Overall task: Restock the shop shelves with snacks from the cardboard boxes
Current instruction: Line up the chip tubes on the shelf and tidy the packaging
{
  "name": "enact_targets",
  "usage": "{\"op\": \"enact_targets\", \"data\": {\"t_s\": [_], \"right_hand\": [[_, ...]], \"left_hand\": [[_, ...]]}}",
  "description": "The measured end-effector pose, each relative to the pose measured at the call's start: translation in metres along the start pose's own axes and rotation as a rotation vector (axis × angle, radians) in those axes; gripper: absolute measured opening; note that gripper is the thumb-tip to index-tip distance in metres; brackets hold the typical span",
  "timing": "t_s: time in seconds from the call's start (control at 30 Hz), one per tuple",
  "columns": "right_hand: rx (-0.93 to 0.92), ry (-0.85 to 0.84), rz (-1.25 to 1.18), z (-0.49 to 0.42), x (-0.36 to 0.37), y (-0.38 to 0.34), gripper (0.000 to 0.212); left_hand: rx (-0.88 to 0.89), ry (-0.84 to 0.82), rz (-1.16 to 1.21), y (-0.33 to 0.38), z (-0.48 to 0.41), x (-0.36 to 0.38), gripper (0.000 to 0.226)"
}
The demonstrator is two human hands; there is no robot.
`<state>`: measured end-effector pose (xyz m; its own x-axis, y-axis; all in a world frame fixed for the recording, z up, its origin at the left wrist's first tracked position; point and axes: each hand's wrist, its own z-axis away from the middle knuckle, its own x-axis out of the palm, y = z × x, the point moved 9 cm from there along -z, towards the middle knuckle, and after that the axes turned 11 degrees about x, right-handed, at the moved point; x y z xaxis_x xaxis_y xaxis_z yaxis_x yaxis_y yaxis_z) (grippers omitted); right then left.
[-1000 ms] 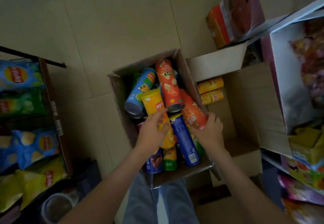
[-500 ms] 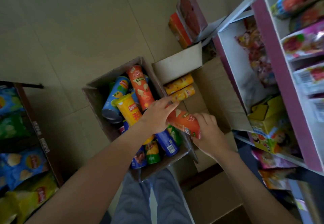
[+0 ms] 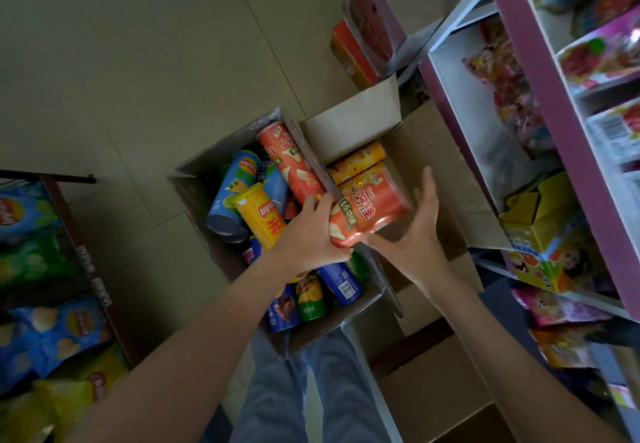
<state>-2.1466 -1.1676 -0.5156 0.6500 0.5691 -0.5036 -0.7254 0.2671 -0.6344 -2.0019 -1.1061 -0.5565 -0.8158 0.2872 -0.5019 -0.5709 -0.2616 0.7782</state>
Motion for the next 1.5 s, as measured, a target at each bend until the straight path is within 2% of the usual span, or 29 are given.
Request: {"op": "enact_targets", "data": {"t_s": [0.07, 0.17, 0.23, 0.3, 0.4, 0.47, 0.53, 0.6, 0.7, 0.87, 0.97, 1.13, 1.23, 1.3, 1.4, 1.5], "right_hand": [[0.170, -0.048, -0.351, -0.007, 0.024, -0.005, 0.120], [0.291, -0.145, -0.556, -0.019, 0.064, -0.018, 0.106], [0.302, -0.230, -0.602, -0.027, 0.086, -0.031, 0.107], [0.261, -0.356, -0.572, -0.034, 0.108, -0.048, 0.098], [0.213, -0.523, -0.551, -0.043, 0.143, -0.067, 0.074], [0.260, -0.466, -0.501, -0.062, 0.156, -0.059, 0.062], [0.274, -0.286, -0.369, -0.085, 0.159, -0.039, 0.049], [0.216, -0.140, -0.110, -0.102, 0.160, -0.022, 0.052], [0.165, -0.083, 0.233, -0.121, 0.176, 0.007, 0.050], [0.330, -0.096, 0.416, -0.138, 0.197, 0.037, 0.077], [0.372, -0.060, 0.581, -0.149, 0.201, 0.043, 0.082], [0.330, 0.054, 0.555, -0.153, 0.209, 0.046, 0.080], [0.316, 0.102, 0.267, -0.150, 0.213, 0.052, 0.073], [0.321, 0.117, 0.163, -0.150, 0.211, 0.051, 0.072], [0.300, 0.063, 0.266, -0.157, 0.211, 0.046, 0.085], [0.330, -0.061, 0.300, -0.159, 0.217, 0.040, 0.086]], "left_hand": [[-0.061, 0.128, 0.059, -0.007, 0.012, -0.013, 0.079], [-0.157, 0.163, 0.232, -0.027, 0.025, -0.025, 0.072], [-0.207, 0.131, 0.517, -0.044, 0.035, -0.031, 0.066], [-0.263, 0.113, 0.743, -0.063, 0.046, -0.041, 0.056], [-0.338, 0.257, 0.853, -0.096, 0.062, -0.065, 0.067], [-0.424, 0.432, 0.818, -0.122, 0.074, -0.081, 0.075], [-0.492, 0.589, 0.827, -0.146, 0.085, -0.091, 0.068], [-0.541, 0.672, 0.854, -0.164, 0.093, -0.093, 0.058], [-0.582, 0.683, 0.878, -0.180, 0.096, -0.085, 0.057], [-0.635, 0.720, 0.908, -0.198, 0.097, -0.069, 0.060], [-0.654, 0.738, 0.916, -0.205, 0.095, -0.062, 0.061], [-0.669, 0.757, 0.935, -0.210, 0.092, -0.053, 0.059], [-0.661, 0.746, 0.929, -0.210, 0.092, -0.051, 0.058], [-0.654, 0.740, 0.917, -0.209, 0.092, -0.051, 0.058], [-0.649, 0.752, 0.921, -0.207, 0.091, -0.051, 0.057], [-0.666, 0.776, 0.930, -0.204, 0.091, -0.051, 0.057]]}}
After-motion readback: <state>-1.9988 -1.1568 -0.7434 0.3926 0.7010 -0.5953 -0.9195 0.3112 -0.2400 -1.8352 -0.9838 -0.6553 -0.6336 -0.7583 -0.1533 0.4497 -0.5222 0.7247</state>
